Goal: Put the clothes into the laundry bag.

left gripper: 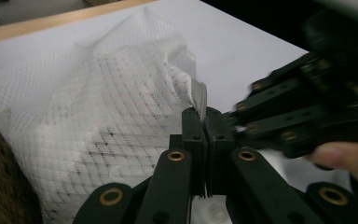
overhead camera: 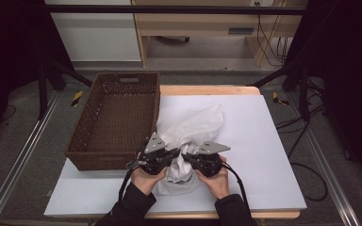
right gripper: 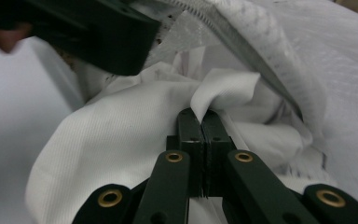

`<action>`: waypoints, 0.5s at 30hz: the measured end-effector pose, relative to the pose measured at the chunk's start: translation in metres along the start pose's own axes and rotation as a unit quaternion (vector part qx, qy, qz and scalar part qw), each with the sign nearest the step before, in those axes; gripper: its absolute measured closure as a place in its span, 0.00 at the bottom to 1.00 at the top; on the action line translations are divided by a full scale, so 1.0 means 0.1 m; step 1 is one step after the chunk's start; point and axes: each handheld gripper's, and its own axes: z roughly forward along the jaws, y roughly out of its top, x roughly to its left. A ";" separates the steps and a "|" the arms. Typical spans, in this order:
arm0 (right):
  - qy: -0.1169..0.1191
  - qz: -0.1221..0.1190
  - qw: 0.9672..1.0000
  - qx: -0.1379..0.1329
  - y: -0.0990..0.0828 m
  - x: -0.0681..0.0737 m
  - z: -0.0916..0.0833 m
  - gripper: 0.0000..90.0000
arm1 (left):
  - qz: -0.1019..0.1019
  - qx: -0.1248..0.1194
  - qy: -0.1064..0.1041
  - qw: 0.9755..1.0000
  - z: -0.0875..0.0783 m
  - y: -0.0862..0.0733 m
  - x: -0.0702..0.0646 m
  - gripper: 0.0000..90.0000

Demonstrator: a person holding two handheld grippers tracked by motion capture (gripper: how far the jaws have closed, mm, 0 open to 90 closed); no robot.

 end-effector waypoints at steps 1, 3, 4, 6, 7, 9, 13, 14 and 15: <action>-0.006 0.003 1.000 0.001 0.03 -0.01 0.07 1.00 | 0.003 0.002 -0.001 1.000 0.01 0.00 -0.02 0.99; -0.031 0.006 0.999 0.014 0.07 -0.05 0.20 1.00 | 0.005 0.005 -0.002 1.000 0.03 -0.04 -0.04 0.99; -0.043 0.004 0.999 0.020 0.07 -0.07 0.26 1.00 | 0.004 0.007 -0.004 1.000 0.04 -0.06 -0.04 0.99; -0.077 -0.010 0.996 0.035 0.07 -0.09 0.37 1.00 | -0.002 0.009 -0.009 1.000 0.08 -0.11 -0.03 0.99; -0.091 -0.013 0.995 0.038 0.06 -0.10 0.40 1.00 | -0.004 0.010 -0.010 1.000 0.09 -0.14 -0.02 0.99; -0.102 -0.003 0.994 0.035 0.05 -0.12 0.44 0.99 | -0.007 0.013 -0.012 1.000 0.11 -0.17 -0.01 0.99; -0.104 -0.016 0.994 0.034 0.06 -0.09 0.35 0.95 | -0.015 0.013 -0.010 1.000 0.11 -0.21 0.03 0.99; -0.098 -0.015 0.995 0.030 0.06 -0.10 0.29 0.92 | -0.016 0.016 -0.007 1.000 0.12 -0.22 0.04 0.99; -0.090 -0.012 0.996 0.023 0.06 -0.12 0.21 0.89 | -0.016 0.017 -0.006 1.000 0.12 -0.22 0.06 0.99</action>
